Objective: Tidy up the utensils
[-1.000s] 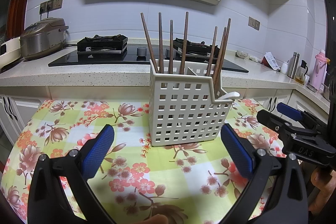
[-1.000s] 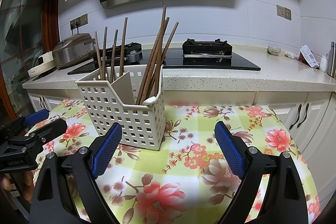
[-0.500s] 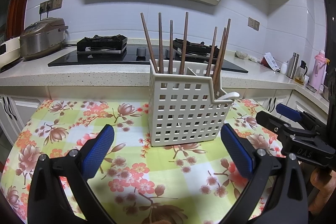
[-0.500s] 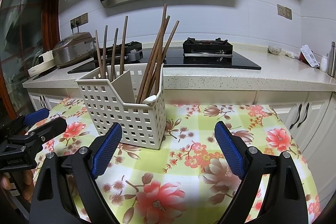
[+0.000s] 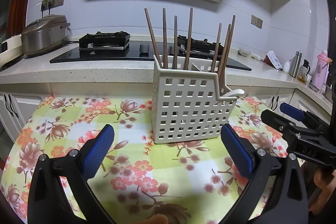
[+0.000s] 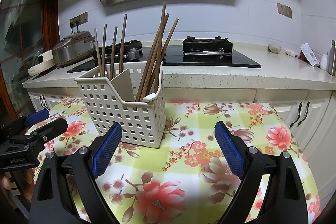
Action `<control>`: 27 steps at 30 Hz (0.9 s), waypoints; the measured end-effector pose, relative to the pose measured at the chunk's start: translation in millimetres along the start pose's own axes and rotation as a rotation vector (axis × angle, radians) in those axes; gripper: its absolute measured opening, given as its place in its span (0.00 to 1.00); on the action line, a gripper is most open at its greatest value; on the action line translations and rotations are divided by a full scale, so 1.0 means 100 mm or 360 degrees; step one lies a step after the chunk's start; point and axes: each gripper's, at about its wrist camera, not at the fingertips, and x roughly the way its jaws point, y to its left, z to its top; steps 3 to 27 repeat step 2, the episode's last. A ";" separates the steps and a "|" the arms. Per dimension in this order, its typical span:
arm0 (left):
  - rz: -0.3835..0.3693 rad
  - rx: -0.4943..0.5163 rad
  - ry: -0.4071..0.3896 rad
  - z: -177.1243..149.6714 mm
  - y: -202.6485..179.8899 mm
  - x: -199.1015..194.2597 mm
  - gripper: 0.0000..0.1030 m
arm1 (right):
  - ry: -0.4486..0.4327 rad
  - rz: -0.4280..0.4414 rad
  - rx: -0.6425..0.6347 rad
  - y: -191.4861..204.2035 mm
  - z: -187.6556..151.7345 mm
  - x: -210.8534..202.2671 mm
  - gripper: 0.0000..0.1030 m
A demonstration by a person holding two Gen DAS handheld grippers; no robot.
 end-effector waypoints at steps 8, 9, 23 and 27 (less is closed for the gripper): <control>-0.0003 -0.0006 0.0002 0.00 0.00 0.01 0.95 | 0.0003 -0.0001 0.0003 0.00 0.00 0.00 0.82; -0.0003 -0.0006 0.0002 0.00 0.00 0.01 0.95 | 0.0003 -0.0001 0.0003 0.00 0.00 0.00 0.82; -0.0003 -0.0006 0.0002 0.00 0.00 0.01 0.95 | 0.0003 -0.0001 0.0003 0.00 0.00 0.00 0.82; -0.0003 -0.0006 0.0002 0.00 0.00 0.01 0.95 | 0.0003 -0.0001 0.0003 0.00 0.00 0.00 0.82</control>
